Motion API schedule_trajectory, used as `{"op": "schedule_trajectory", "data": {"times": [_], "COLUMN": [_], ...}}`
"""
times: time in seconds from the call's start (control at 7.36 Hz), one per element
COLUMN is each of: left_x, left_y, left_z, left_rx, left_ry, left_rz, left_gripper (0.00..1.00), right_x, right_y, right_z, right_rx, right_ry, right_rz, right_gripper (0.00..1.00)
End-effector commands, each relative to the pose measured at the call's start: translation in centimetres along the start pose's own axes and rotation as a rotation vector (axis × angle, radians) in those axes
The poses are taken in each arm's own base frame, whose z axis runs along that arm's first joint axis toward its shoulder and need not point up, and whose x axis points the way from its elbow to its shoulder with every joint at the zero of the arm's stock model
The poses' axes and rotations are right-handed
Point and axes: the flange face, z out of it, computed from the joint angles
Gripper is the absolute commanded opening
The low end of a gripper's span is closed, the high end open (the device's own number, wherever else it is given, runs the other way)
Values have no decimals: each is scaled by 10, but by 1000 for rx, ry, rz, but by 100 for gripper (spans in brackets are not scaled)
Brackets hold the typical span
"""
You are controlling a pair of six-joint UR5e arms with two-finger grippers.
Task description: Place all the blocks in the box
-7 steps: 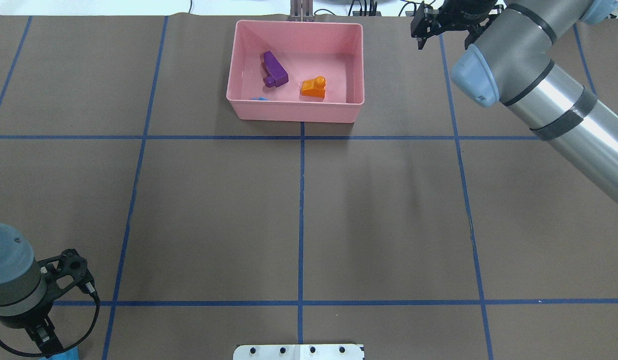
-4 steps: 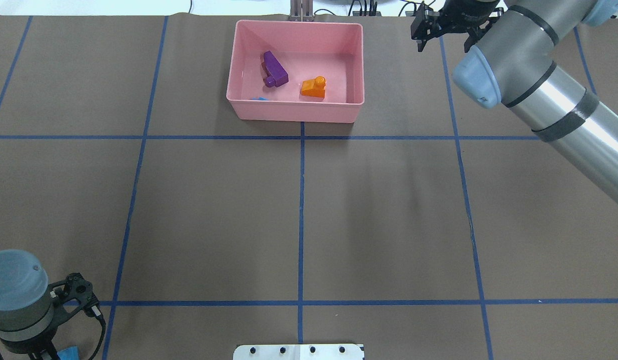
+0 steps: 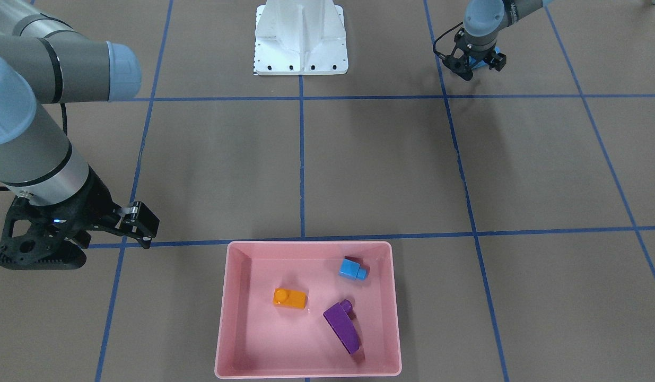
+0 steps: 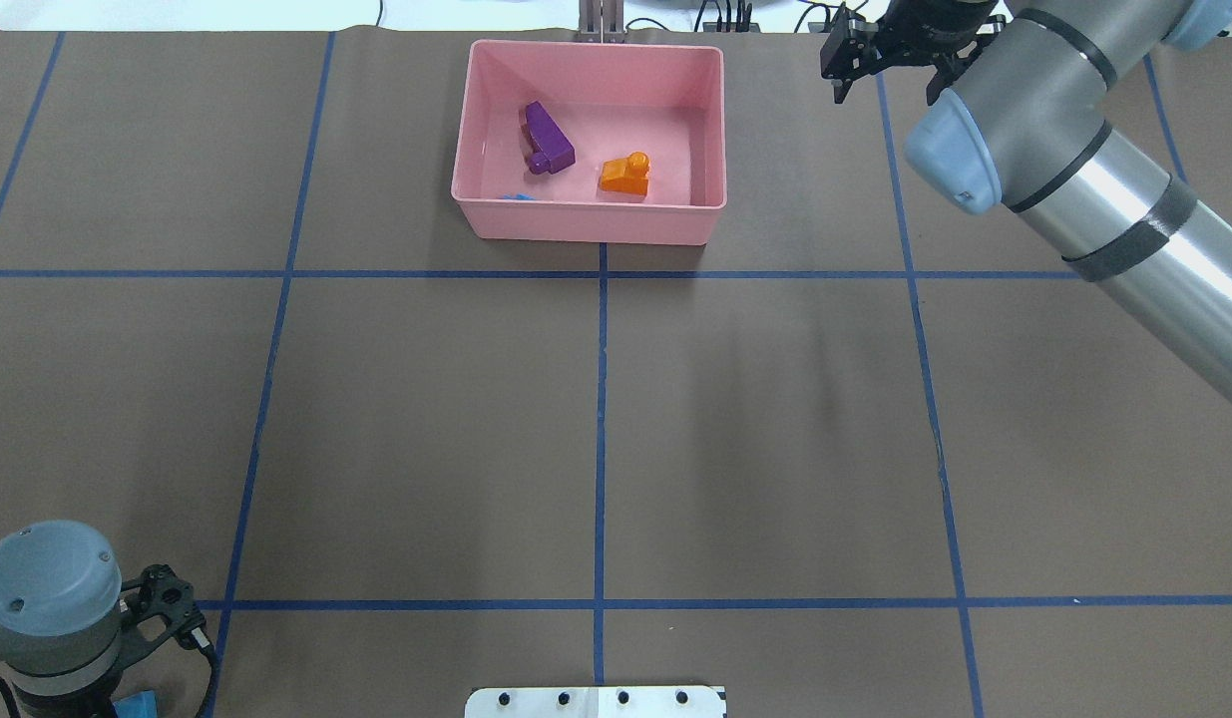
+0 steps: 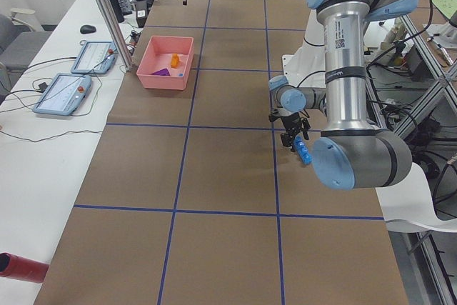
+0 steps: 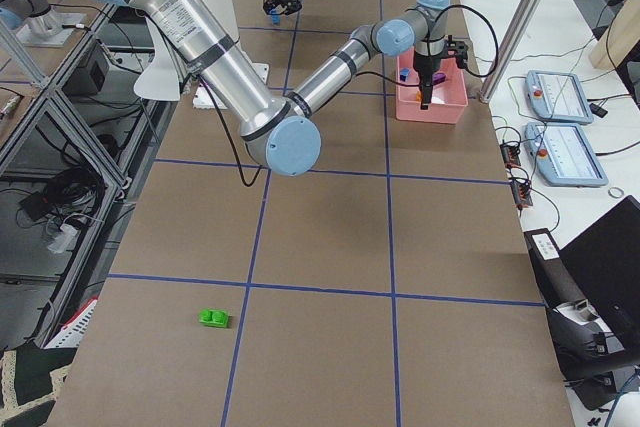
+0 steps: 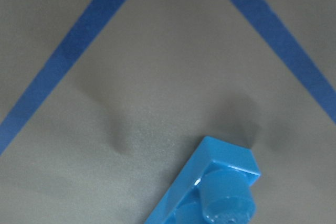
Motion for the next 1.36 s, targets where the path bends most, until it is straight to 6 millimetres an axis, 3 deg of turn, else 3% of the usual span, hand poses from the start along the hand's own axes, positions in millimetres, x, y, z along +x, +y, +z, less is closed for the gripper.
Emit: {"op": "schedule_trajectory", "data": {"times": [0.0,0.27,0.68,1.09,1.22], "left_x": [1,1,2,7,16], "left_y": [-1,-1,-1,-3,-7], "left_z": [3,1,3,0,-11], "left_rx": [-4,-1,-4,3,26], "left_ry": [-1,0,0,5,18], "left_rz": [1,1,3,-19,-45], "left_gripper": [91,89,83,37,22], "right_x": [18,60,81,87,89], "right_y": [10,37,53,54,53], "right_z": [9,12,-10,-15,-15], "right_rx": [-27,-29,-63,-76,-76], "right_ry": [-5,2,47,64,66], "right_rz": [13,11,-18,-30,-26], "right_gripper": [100,100,100,100,100]}}
